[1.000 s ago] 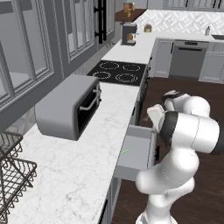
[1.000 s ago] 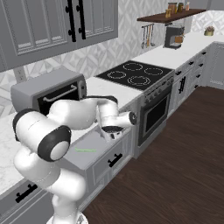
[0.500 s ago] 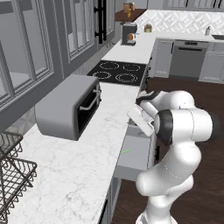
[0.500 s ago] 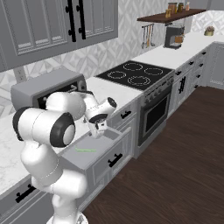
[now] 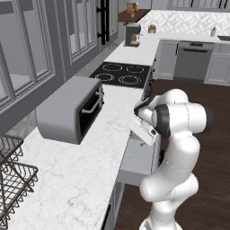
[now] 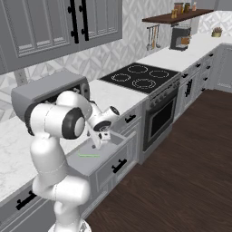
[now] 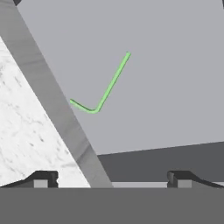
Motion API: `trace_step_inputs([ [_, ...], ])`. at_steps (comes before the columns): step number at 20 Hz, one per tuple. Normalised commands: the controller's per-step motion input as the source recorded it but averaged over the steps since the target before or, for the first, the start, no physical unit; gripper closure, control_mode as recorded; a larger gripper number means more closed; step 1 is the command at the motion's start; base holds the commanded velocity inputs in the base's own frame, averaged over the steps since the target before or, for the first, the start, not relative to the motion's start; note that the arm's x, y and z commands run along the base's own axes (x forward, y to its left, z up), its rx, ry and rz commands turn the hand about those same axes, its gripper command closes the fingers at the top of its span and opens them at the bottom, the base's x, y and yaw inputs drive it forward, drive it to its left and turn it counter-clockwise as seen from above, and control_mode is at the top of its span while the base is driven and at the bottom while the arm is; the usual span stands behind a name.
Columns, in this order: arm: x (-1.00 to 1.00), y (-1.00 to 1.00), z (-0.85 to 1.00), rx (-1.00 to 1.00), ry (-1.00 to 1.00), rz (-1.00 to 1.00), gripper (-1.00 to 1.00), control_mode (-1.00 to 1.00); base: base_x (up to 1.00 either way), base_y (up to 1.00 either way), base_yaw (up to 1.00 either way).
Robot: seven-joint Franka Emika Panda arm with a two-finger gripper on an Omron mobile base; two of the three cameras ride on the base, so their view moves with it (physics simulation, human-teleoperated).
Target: Take a straw from the drawer in front and place it inside the glass cup on the dining counter.
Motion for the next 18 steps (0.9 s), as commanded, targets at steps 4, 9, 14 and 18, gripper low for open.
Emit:
trace_step_inputs([
  [4,-0.08,0.00,-0.64,-0.03,0.02,0.02,-1.00,-1.00,0.00,0.00,0.00],
  [9,-0.29,-0.07,-0.46,-0.02,0.00,0.07,-1.00,-1.00,0.00,0.00,0.00],
  [14,-0.60,-0.29,-0.16,-0.01,0.00,0.12,-1.00,-1.00,0.00,0.00,0.00],
  [18,-0.58,-0.43,-0.03,0.00,0.00,0.12,-1.00,-1.00,0.00,0.00,0.00],
])
